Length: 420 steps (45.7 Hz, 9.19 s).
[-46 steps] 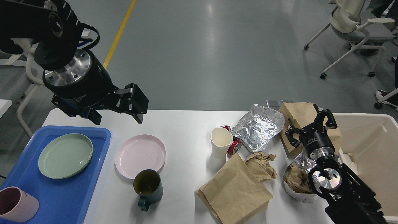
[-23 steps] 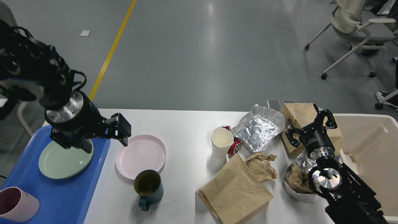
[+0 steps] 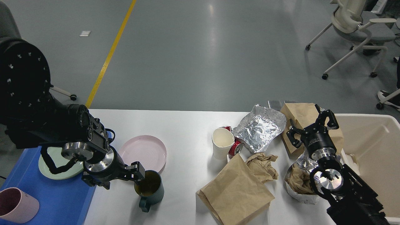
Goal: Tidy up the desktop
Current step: 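Lower the left gripper and grasp the dark green mug, then carry the dark green mug onto the blue tray and lower it, then release the mug and raise the left gripper, then move the left gripper to the pink plate rim and grasp it, then lift the pink plate and stack it on the green plate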
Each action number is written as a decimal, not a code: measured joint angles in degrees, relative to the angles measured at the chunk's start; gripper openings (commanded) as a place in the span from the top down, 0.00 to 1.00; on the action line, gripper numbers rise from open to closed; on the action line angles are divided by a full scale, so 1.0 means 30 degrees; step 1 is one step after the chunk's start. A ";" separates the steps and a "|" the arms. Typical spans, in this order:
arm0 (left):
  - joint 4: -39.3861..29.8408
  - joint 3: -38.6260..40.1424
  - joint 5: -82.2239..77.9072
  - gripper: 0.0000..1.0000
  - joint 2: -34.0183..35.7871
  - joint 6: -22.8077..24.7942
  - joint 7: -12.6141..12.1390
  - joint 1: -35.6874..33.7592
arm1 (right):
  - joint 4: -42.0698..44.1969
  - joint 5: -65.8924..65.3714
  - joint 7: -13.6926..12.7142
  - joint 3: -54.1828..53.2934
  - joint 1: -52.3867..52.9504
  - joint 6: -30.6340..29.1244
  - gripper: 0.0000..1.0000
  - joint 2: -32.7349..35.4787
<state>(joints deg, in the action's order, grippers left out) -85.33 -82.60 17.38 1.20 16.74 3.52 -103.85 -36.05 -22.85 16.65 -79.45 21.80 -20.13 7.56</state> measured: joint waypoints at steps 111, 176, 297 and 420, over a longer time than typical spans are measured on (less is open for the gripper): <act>-0.3086 -0.2462 -0.0951 1.00 0.1494 0.9544 -0.0898 -1.3314 | 0.0035 -0.0001 -0.0008 0.0000 0.0000 0.0000 0.00 -0.0001; 0.9907 0.5359 -1.3143 0.97 1.2885 0.4736 0.0720 0.9335 | 0.0005 0.0000 -0.0008 0.0000 0.0000 0.0000 0.00 -0.0001; -0.2197 -0.2137 0.0282 0.09 0.2207 0.6458 0.1692 -1.0415 | 0.0004 0.0002 -0.0006 0.0000 0.0001 0.0000 0.00 -0.0001; 0.7382 0.6357 0.7892 1.00 0.5486 -0.2035 -0.3574 0.7132 | 0.0034 -0.0001 -0.0002 0.0000 0.0000 0.0000 0.00 -0.0001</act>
<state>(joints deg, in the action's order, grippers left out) -63.19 -63.53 41.06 17.65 10.63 -7.20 -82.45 -35.94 -22.85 16.64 -79.45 21.80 -20.13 7.56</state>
